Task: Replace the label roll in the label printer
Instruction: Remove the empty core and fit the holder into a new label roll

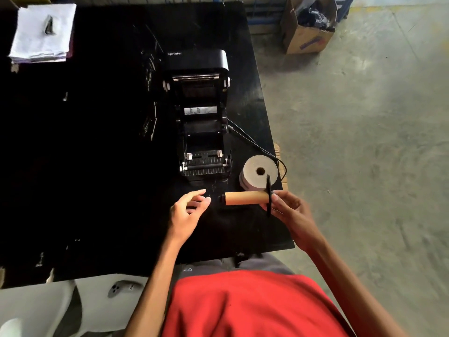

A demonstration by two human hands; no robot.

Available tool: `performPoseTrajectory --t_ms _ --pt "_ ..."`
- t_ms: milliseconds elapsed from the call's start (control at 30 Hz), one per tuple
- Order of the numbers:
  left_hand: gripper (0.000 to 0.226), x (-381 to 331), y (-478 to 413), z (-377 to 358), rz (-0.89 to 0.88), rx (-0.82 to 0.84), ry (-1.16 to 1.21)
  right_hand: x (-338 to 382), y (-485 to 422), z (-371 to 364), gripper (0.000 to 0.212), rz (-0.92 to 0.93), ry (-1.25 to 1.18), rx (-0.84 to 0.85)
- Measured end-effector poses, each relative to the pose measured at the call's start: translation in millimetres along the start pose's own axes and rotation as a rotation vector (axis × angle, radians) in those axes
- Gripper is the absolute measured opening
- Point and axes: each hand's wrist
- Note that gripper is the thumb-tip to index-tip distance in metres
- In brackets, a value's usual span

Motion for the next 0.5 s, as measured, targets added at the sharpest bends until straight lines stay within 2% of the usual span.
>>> performPoseTrajectory --t_ms 67,167,300,500 --pt "0.059 -24 9 11 -0.133 0.122 0.031 -2 -1 -1 0.019 0.002 0.027 0.02" --pt "0.069 -53 15 7 -0.308 0.214 -0.217 -7 -3 -5 0.024 -0.014 0.072 0.06" --pt "0.04 -65 9 -7 -0.404 0.194 -0.526 -12 -6 -9 0.032 -0.029 0.103 0.076" --pt "0.033 -41 9 20 -0.352 0.144 -0.607 -6 -7 14 0.031 -0.056 0.096 0.011"
Point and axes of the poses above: each hand's wrist, its own y-axis away from the middle knuckle, its own z-axis out of the back of the hand, x = y × z, and after that the axes turned 8 degrees about x, right-handed
